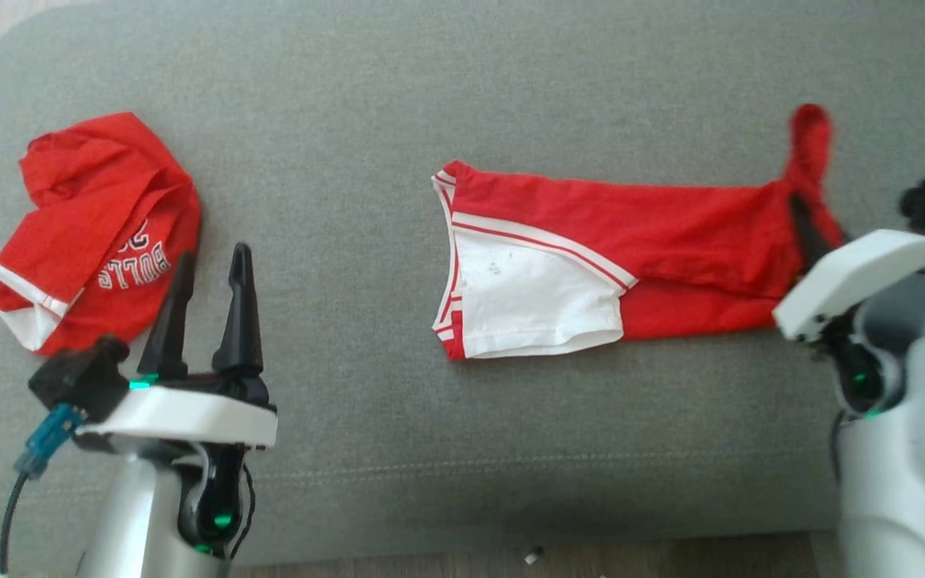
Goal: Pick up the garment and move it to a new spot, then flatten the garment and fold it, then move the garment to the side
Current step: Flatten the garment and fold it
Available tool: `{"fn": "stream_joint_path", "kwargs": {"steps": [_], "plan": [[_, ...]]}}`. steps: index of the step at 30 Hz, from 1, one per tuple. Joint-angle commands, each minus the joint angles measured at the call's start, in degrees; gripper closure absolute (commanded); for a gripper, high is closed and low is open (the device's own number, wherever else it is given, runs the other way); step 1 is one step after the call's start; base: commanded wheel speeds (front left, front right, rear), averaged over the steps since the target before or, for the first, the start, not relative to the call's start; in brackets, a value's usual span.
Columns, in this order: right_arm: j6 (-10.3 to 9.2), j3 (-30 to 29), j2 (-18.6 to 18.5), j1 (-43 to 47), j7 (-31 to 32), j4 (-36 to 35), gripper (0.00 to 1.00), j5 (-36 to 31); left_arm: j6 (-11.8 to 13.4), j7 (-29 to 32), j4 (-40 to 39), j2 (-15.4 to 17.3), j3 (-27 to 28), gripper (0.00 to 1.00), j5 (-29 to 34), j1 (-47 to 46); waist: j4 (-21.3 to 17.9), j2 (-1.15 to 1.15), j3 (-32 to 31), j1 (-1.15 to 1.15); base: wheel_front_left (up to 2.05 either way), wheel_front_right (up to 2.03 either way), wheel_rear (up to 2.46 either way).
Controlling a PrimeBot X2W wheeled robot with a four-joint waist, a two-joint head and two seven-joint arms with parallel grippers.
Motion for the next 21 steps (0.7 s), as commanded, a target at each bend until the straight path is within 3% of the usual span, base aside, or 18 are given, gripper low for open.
{"fn": "stream_joint_path", "kwargs": {"steps": [1,11,21], "plan": [[0.36,2.42,0.68,-0.52,0.51,-3.3,1.0,1.31,-0.35,-0.44,-1.76,0.57,2.08,0.0,-0.45,-0.74,0.04,0.0,-0.4,0.0,0.0,0.0,0.0],[0.36,13.97,1.67,2.3,3.34,-9.54,1.0,14.49,-0.35,-0.44,-1.6,0.57,2.56,0.0,-1.18,0.19,0.68,0.0,-0.84,0.0,0.0,0.0,0.0],[0.36,21.69,1.69,-0.46,-3.16,-1.88,1.0,22.02,-0.28,-0.44,-0.65,0.57,1.51,0.0,-1.95,-0.57,2.71,0.0,0.57,0.0,0.0,0.0,0.0]]}}
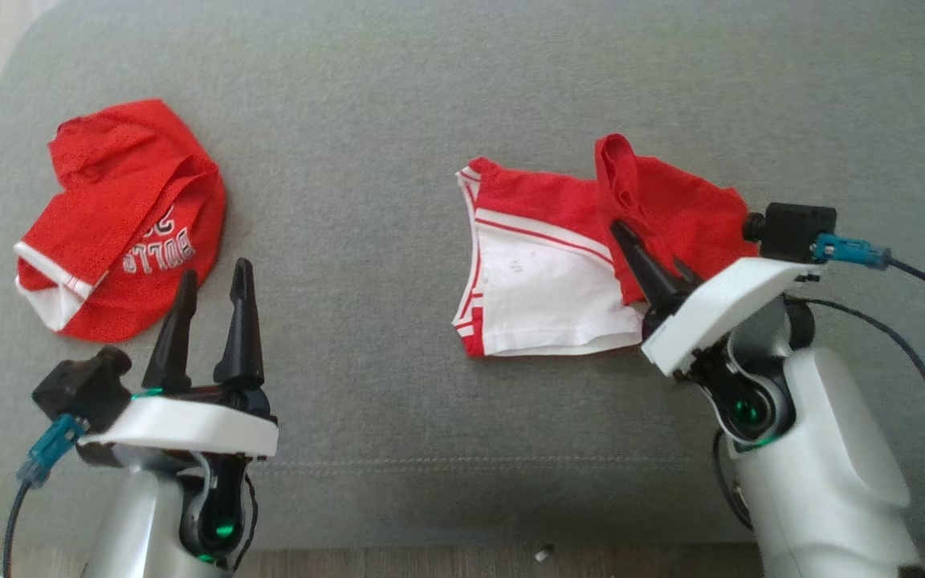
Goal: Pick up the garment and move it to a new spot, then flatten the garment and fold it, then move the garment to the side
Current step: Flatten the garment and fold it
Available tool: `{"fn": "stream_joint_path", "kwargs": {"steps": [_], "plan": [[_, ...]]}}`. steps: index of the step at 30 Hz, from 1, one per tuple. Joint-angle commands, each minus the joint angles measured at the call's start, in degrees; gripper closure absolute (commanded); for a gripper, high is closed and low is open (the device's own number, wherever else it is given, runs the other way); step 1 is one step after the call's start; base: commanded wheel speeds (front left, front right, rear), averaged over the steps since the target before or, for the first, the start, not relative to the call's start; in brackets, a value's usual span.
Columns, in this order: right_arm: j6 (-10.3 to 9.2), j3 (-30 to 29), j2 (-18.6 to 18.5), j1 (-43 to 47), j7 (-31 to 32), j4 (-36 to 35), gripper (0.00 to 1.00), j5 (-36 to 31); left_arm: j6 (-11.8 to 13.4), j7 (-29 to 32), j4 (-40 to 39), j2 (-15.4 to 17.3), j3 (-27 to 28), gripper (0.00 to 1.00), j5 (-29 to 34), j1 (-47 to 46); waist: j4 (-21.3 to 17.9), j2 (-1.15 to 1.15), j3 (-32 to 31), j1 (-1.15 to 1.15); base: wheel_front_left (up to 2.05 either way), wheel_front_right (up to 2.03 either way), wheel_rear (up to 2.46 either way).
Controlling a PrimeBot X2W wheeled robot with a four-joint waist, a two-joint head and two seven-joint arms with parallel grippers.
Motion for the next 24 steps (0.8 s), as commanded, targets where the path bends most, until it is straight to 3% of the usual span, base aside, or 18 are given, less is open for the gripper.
{"fn": "stream_joint_path", "kwargs": {"steps": [1,15,16,17,18,24], "plan": [[0.36,2.0,0.69,-3.93,-2.05,0.4,1.0,1.12,-0.15,-0.44,-1.1,0.57,1.85,0.0,-0.45,-2.2,0.97,0.0,1.01,0.0,0.0,0.0,0.0],[0.36,13.23,0.69,-11.81,-11.42,17.24,1.0,9.27,-0.2,-0.44,0.66,0.57,0.03,0.0,-1.24,-4.26,5.51,0.0,5.56,0.0,0.0,0.0,0.0],[0.36,14.16,0.69,-12.27,-11.73,18.35,0.69,9.16,-0.21,-0.44,0.74,0.57,-0.09,0.0,-1.26,-4.34,5.63,0.0,5.64,0.0,0.0,0.0,0.0],[0.36,14.79,0.69,-12.77,-12.48,19.25,0.13,8.93,-0.21,-0.44,0.78,0.57,-0.16,0.0,-1.28,-4.41,5.68,0.0,5.7,0.0,0.0,0.0,0.0],[0.36,14.9,0.69,-13.19,-13.28,20.33,0.0,8.94,-0.22,-0.44,0.84,0.57,-0.21,0.0,-1.28,-4.47,5.69,0.0,5.71,0.0,0.0,0.0,0.0],[0.36,18.24,0.7,-15.25,-15.58,21.58,0.0,12.09,-0.23,-0.44,1.59,0.57,0.32,0.0,-0.71,-4.3,4.56,0.0,4.9,0.0,0.0,0.0,0.0]]}}
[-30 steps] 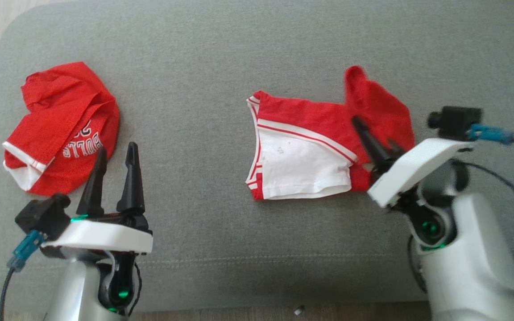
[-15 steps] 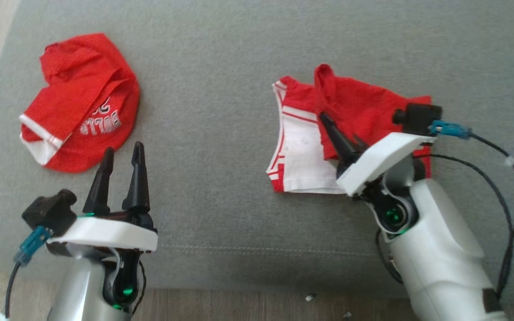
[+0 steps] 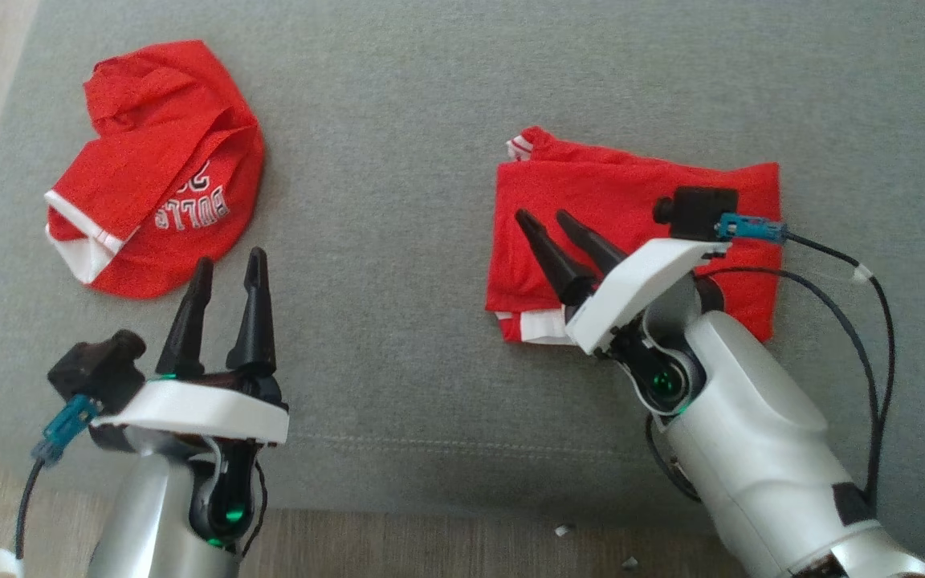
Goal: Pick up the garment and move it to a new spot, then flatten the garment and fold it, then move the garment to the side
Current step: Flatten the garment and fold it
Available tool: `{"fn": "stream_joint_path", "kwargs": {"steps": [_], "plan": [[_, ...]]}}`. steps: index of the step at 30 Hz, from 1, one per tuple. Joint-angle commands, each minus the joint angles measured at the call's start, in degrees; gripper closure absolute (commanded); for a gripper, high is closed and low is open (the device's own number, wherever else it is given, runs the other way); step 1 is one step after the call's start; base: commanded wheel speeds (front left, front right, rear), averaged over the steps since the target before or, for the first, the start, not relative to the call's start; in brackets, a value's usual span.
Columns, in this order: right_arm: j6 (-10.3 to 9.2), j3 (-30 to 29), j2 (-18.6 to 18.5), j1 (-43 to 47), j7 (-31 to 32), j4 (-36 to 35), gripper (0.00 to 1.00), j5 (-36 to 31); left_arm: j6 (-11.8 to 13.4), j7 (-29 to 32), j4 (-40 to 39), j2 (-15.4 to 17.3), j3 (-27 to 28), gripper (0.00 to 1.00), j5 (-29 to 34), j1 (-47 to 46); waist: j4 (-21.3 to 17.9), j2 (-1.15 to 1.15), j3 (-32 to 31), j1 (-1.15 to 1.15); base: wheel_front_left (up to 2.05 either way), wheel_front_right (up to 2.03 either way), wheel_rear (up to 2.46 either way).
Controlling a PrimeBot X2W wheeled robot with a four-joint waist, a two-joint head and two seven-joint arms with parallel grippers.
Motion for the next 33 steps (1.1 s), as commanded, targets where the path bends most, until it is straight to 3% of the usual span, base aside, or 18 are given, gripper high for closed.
{"fn": "stream_joint_path", "kwargs": {"steps": [1,7,14,25,33], "plan": [[0.36,1.31,1.04,-1.74,-1.1,-2.15,0.0,0.96,-0.25,-0.44,-1.51,0.58,2.08,0.0,0.4,-1.52,-0.74,0.0,-0.57,0.0,0.0,0.0,0.0],[0.36,-0.2,1.04,-4.87,-4.57,-1.92,0.0,-0.78,-0.28,-0.44,-2.0,0.58,3.2,0.0,1.21,-1.08,-3.62,0.0,-2.49,0.0,0.0,0.0,0.0],[0.36,-7.75,0.76,-6.38,-7.56,-1.15,0.0,-14.26,-0.31,-0.44,-4.69,0.58,4.16,0.0,1.04,-0.35,-7.13,0.0,-4.39,0.0,0.0,0.0,0.0],[0.36,-17.04,-5.09,5.02,-15.81,-15.78,0.0,-32.29,-0.3,-0.44,-7.51,0.58,2.62,0.0,1.79,0.72,-9.31,0.0,-4.46,0.0,0.0,0.0,0.0],[0.36,-23.65,-4.33,12.55,-18.79,-23.28,0.0,-37.05,0.23,-0.44,-9.24,0.58,2.28,0.0,3.08,1.45,-9.42,0.0,-4.18,0.0,0.0,0.0,0.0]]}}
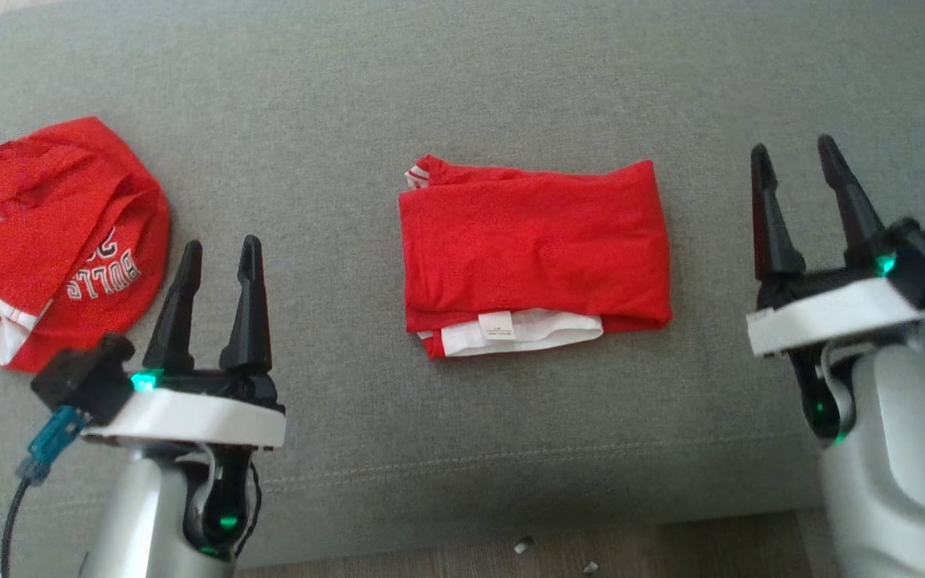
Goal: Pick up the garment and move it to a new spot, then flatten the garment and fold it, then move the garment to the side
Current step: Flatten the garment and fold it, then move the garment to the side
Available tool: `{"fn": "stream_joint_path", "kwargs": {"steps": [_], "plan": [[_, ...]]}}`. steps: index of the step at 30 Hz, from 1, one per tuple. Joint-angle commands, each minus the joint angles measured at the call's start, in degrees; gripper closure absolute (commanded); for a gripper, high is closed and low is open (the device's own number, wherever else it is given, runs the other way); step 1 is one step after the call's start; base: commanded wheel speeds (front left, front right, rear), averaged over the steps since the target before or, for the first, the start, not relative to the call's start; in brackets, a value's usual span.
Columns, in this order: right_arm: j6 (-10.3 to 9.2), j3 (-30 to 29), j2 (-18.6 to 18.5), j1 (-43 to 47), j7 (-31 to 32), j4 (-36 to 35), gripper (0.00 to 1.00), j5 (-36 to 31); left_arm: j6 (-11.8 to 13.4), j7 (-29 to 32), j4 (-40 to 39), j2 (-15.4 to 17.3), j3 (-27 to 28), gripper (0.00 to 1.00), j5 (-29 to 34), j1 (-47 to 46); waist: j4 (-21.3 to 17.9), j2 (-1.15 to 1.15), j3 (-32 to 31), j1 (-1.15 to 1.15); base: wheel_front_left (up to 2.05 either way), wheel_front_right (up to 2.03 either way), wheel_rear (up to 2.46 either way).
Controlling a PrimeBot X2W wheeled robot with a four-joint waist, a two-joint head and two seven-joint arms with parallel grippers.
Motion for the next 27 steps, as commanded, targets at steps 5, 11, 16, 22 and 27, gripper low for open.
{"fn": "stream_joint_path", "kwargs": {"steps": [5,11,16,22,27], "plan": [[0.36,-0.89,1.58,3.39,-1.59,-5.16,0.0,-4.69,0.73,-0.34,-4.17,0.55,1.79,0.0,2.39,0.37,0.3,0.0,0.36,0.0,0.0,0.0,0.0],[0.36,-1.61,3.01,5.16,-1.59,-5.6,0.0,-6.12,1.72,-0.34,-5.69,0.55,1.44,0.0,3.8,1.55,0.77,0.0,0.33,0.0,0.0,0.0,0.0],[0.36,-1.79,3.38,5.26,-0.58,-5.41,0.0,-6.05,2.04,-0.34,-5.94,0.55,1.09,0.0,3.75,1.76,1.05,0.0,0.34,0.0,0.0,0.0,0.0],[0.36,-3.36,3.83,4.55,3.93,-2.24,0.0,-3.01,1.86,-0.34,-5.79,0.55,-0.06,0.0,3.71,0.85,2.37,0.0,1.77,0.0,0.0,0.0,0.0],[0.36,-3.53,4.09,2.3,7.76,1.81,0.0,-2.14,1.98,-0.34,-5.52,0.55,-0.24,0.0,3.1,0.08,3.66,0.0,4.01,0.0,0.0,0.0,0.0]]}}
